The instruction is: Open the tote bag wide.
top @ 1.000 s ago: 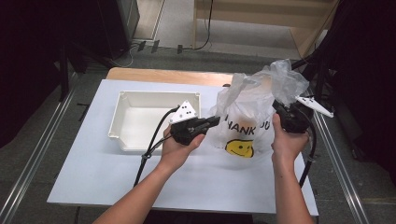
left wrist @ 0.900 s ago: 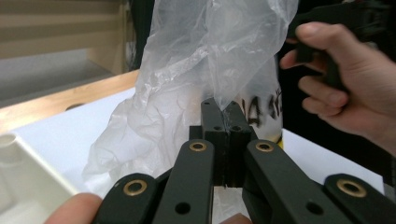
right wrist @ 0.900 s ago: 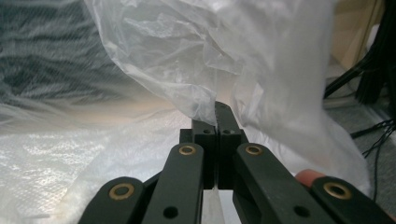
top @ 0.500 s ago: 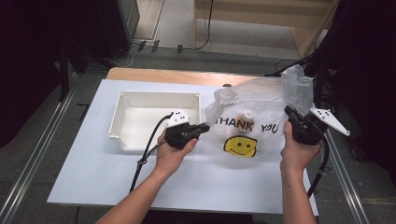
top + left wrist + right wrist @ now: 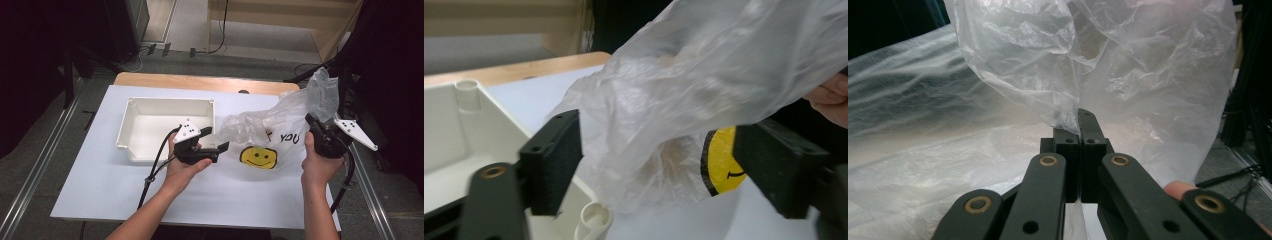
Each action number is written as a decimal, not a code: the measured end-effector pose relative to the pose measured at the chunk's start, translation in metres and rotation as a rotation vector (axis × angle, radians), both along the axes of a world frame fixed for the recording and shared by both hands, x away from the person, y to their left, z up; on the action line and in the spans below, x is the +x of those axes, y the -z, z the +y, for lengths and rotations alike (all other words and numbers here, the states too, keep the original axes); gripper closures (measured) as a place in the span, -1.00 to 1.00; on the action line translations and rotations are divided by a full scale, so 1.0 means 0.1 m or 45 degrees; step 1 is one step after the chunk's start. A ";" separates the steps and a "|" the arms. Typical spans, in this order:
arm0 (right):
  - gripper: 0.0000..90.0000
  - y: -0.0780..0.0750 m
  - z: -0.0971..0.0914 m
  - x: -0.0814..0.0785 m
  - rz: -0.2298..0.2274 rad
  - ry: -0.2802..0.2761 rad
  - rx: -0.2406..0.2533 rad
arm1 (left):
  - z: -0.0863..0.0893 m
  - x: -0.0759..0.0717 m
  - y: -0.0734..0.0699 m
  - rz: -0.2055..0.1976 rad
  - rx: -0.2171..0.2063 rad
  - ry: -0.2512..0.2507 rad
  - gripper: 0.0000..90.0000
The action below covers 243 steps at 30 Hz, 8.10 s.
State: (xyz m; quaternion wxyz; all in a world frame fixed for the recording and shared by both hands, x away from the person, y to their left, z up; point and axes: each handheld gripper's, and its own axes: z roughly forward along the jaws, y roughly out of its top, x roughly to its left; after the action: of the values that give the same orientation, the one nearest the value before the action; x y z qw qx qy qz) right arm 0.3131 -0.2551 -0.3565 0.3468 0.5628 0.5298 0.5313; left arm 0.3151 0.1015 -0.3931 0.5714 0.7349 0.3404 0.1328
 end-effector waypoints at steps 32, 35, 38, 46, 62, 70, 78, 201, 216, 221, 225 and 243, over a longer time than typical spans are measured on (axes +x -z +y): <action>1.00 0.22 -0.10 -0.07 0.048 0.038 -0.028 | 0.09 0.12 -0.12 0.075 -0.063 -0.177 1.00; 1.00 0.28 -0.11 -0.05 0.071 0.044 -0.022 | 0.07 0.12 -0.08 0.089 -0.059 -0.168 1.00; 1.00 0.31 -0.12 -0.04 0.082 0.047 -0.024 | 0.04 0.10 -0.04 0.094 -0.048 -0.158 1.00; 1.00 0.46 -0.19 0.02 0.143 0.066 -0.014 | -0.06 0.05 0.15 0.144 -0.008 -0.130 1.00; 1.00 0.92 -0.25 0.16 0.323 0.071 -0.062 | -0.24 -0.14 0.61 0.252 0.101 -0.127 1.00; 1.00 1.06 -0.23 0.24 0.417 0.047 -0.101 | -0.28 -0.16 0.76 0.299 0.190 -0.141 1.00; 1.00 1.20 -0.22 0.27 0.479 0.042 -0.107 | -0.33 -0.17 0.81 0.301 0.257 -0.160 1.00; 0.95 1.25 -0.04 0.19 0.577 -0.129 -0.118 | -0.31 -0.43 0.66 0.039 0.168 -0.181 -0.60; 0.93 1.26 0.01 0.16 0.567 -0.158 -0.159 | -0.64 -0.20 0.32 0.077 0.127 -0.151 0.57; 0.93 1.26 0.01 0.17 0.562 -0.151 -0.163 | -0.62 -0.12 0.63 0.198 0.233 -0.105 1.00; 0.93 1.25 0.02 0.17 0.552 -0.143 -0.168 | -0.59 -0.09 0.80 0.283 0.285 -0.125 1.00; 0.72 0.86 0.46 0.34 0.216 -0.160 -0.213 | -0.67 -0.10 0.85 0.297 0.426 -0.146 1.00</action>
State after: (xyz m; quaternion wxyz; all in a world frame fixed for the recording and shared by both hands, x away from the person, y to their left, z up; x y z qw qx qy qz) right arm 0.3475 -0.2093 -0.4428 0.3124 0.5407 0.6339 0.4563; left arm 0.3048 0.0346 -0.4783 0.3898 0.8093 0.4186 0.1338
